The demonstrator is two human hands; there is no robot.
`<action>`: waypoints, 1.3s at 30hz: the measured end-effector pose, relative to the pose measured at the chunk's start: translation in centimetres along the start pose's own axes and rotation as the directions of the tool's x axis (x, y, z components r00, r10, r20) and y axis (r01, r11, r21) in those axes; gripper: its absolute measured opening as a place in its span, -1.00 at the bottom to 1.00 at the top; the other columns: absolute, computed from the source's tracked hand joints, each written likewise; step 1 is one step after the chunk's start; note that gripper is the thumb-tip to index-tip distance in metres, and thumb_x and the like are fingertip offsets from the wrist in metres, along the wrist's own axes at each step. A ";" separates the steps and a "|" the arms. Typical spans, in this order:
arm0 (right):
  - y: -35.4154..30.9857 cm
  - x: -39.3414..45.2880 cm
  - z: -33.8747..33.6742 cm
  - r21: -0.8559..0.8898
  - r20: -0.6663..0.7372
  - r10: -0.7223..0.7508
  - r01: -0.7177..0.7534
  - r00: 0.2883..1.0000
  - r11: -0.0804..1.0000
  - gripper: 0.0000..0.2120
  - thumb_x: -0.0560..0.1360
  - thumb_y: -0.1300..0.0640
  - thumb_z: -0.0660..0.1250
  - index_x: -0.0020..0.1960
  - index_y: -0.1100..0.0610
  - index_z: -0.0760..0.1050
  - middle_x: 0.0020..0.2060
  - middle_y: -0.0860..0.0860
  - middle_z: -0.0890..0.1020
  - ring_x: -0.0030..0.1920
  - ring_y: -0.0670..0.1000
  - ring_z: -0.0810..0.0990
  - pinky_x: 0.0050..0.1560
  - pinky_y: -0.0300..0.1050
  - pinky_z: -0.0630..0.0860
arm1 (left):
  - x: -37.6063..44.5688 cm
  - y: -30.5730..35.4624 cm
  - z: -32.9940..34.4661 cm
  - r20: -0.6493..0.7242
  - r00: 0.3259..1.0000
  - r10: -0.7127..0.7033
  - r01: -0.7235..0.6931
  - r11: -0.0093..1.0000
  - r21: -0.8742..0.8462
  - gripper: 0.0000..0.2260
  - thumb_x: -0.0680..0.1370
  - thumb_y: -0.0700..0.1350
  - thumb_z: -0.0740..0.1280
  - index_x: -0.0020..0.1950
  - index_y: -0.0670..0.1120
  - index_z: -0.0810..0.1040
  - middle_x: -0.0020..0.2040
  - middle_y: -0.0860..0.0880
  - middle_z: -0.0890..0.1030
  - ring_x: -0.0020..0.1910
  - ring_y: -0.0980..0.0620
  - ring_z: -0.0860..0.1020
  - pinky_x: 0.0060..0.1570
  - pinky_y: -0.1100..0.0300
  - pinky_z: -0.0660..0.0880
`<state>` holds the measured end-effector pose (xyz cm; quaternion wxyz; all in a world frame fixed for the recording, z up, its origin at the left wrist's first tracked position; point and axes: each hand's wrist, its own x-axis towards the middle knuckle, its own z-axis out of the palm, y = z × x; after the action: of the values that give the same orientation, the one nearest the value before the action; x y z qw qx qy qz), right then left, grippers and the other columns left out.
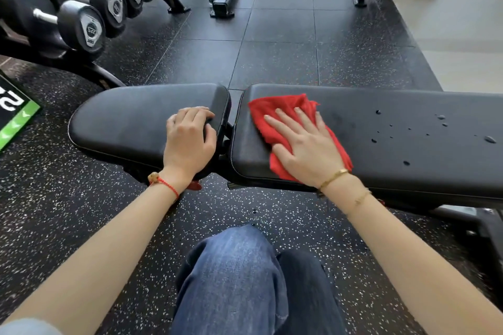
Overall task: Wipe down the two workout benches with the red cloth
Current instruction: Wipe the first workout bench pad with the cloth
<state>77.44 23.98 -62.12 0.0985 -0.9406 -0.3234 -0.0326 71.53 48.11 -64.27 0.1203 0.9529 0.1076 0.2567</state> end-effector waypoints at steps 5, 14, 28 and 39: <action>6.9 2.5 -1.3 -0.046 0.015 0.336 -0.336 0.942 0.941 -0.47 0.58 -0.13 0.04 0.54 -0.19 0.09 0.56 -0.11 0.11 0.57 0.10 0.00 0.52 0.23 -0.20 | 0.0 0.4 0.1 -0.009 1.000 -0.004 0.004 1.000 0.011 -0.79 0.52 -0.16 0.25 0.12 -0.07 0.57 0.17 0.00 0.61 0.21 -0.07 0.50 0.33 -0.04 0.30; -2.5 5.4 0.5 -0.023 0.063 0.029 -0.027 0.998 0.999 -0.45 0.58 -0.14 0.01 0.55 -0.20 0.02 0.57 -0.12 0.07 0.57 0.10 -0.05 0.51 0.23 -0.23 | 0.1 0.5 -0.2 -0.009 1.000 -0.023 0.023 1.000 0.014 -0.80 0.49 -0.18 0.29 0.08 -0.06 0.58 0.14 0.01 0.62 0.19 -0.07 0.51 0.30 -0.01 0.30; 2.4 6.3 -0.4 -0.054 0.039 0.281 -0.279 0.959 0.959 -0.46 0.59 -0.10 0.02 0.56 -0.16 0.04 0.57 -0.10 0.07 0.57 0.12 -0.03 0.51 0.25 -0.24 | 0.1 0.4 -0.1 -0.012 1.000 -0.016 0.017 1.000 0.008 -0.79 0.48 -0.15 0.29 0.08 -0.07 0.58 0.11 -0.01 0.62 0.16 -0.07 0.51 0.29 0.00 0.32; -1.6 -0.1 0.0 0.010 -0.002 -0.015 0.015 1.000 1.000 -0.45 0.54 -0.13 0.04 0.53 -0.20 0.12 0.54 -0.15 0.15 0.57 0.05 0.03 0.54 0.14 -0.18 | 0.0 0.2 -0.6 0.004 1.000 -0.010 0.010 1.000 -0.015 -0.78 0.48 -0.20 0.29 0.09 -0.08 0.60 0.14 -0.02 0.63 0.19 -0.07 0.53 0.26 0.00 0.34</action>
<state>76.36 25.12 -61.91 0.1033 -0.9376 -0.3304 -0.0325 71.23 47.99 -63.66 0.1290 0.9519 0.1101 0.2553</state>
